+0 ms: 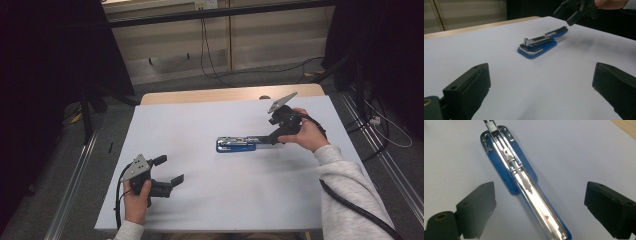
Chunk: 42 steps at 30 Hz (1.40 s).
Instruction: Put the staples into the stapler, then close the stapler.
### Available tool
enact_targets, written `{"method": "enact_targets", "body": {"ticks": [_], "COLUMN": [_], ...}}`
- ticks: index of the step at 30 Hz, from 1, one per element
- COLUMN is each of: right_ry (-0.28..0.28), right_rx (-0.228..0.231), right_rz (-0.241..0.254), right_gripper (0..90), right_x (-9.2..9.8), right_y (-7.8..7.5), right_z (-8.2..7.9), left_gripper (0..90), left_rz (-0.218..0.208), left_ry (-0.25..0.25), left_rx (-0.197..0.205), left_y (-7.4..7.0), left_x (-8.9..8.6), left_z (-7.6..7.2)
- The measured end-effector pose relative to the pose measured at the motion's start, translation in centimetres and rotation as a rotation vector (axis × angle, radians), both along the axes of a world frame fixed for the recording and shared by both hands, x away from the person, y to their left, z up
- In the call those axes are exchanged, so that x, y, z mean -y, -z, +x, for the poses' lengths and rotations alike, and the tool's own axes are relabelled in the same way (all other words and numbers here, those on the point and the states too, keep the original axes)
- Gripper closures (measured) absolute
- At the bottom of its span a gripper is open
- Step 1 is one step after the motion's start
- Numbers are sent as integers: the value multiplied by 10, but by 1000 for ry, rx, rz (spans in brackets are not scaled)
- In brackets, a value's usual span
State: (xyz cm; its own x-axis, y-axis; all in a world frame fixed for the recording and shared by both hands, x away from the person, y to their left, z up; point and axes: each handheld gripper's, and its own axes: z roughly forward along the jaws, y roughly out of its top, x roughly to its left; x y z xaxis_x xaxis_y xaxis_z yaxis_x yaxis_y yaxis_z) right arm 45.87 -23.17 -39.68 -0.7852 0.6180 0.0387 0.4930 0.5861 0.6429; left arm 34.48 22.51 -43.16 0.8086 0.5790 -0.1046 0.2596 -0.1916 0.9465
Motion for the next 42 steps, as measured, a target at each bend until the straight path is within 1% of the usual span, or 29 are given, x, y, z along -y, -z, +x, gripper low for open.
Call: {"method": "enact_targets", "body": {"ticks": [2, 4, 6, 7, 10, 11, 12, 14, 15, 16, 19, 20, 22, 23, 25, 26, 27, 28, 31, 32, 33, 34, 35, 36, 37, 38, 39, 41, 42], "right_ry": [6, 30, 54, 58, 60, 60, 66, 66, 66, 79, 92, 92, 129, 138, 144, 157, 185, 185, 228, 256, 270, 281, 291, 298, 298, 308, 319, 325, 327], "right_rx": [6, 4, 9, 16, 35, 35, 26, 29, 29, 38, 37, 37, 40, 45, 49, 57, 63, 63, 76, 78, 78, 79, 80, 80, 80, 80, 82, 87, 94], "right_rz": [2, 11, 26, 22, 27, 27, 13, 8, 8, 22, 12, 12, 48, 49, 44, 37, 44, 44, 65, 84, 86, 83, 85, 89, 89, 91, 92, 90, 89], "right_gripper": [91, 76, 74, 73, 74, 74, 73, 73, 73, 72, 72, 72, 74, 78, 85, 89, 103, 103, 169, 232, 270, 283, 295, 339, 339, 377, 394, 460, 525], "right_x": [2, 6, 9, 10, 12, 12, 12, 13, 13, 14, 17, 17, 22, 24, 26, 28, 33, 33, 39, 43, 44, 46, 47, 49, 49, 50, 51, 53, 53], "right_y": [1, 5, 10, 11, 14, 14, 16, 16, 16, 17, 20, 20, 19, 19, 19, 19, 20, 20, 19, 18, 18, 18, 19, 19, 19, 19, 19, 19, 18], "right_z": [-2, -8, -17, -20, -28, -28, -32, -34, -34, -37, -39, -39, -41, -42, -44, -45, -48, -48, -50, -52, -52, -53, -53, -53, -53, -54, -54, -55, -56], "left_gripper": [17, 17, 17, 17, 17, 17, 17, 17, 18, 18, 19, 19, 20, 21, 22, 22, 22, 22, 28, 29, 36, 53, 60, 70, 70, 97, 120, 158, 210], "left_rz": [-3, -1, -19, -23, -11, -11, -9, -6, -6, -1, -13, -6, 16, 21, 16, 14, 7, 12, 32, 26, 34, 49, 49, 59, 61, 59, 67, 75, 69], "left_ry": [5, 5, 9, 11, 14, 20, 21, 24, 24, 25, 30, 30, 28, 30, 27, 28, 26, 16, 8, -1, -2, -24, -24, -33, -31, -26, -22, -33, -39], "left_rx": [-1, -1, -16, -15, -19, -18, -21, -21, -21, -23, -33, -37, -35, -35, -40, -51, -67, -74, -91, -96, -97, -107, -107, -115, -116, -119, -118, -118, -120], "left_y": [-1, -3, -4, -5, -6, -6, -6, -6, -6, -6, -6, -6, -7, -7, -7, -7, -6, -6, -5, -4, -4, -3, -3, -2, -2, -2, -1, -1, 0], "left_x": [3, 6, 9, 10, 15, 17, 19, 23, 23, 24, 28, 29, 34, 36, 41, 43, 45, 48, 55, 58, 59, 64, 64, 67, 69, 71, 72, 76, 78], "left_z": [1, 2, 4, 5, 7, 9, 10, 13, 13, 15, 19, 20, 24, 26, 29, 31, 33, 36, 42, 44, 47, 51, 51, 53, 55, 57, 58, 62, 63]}}
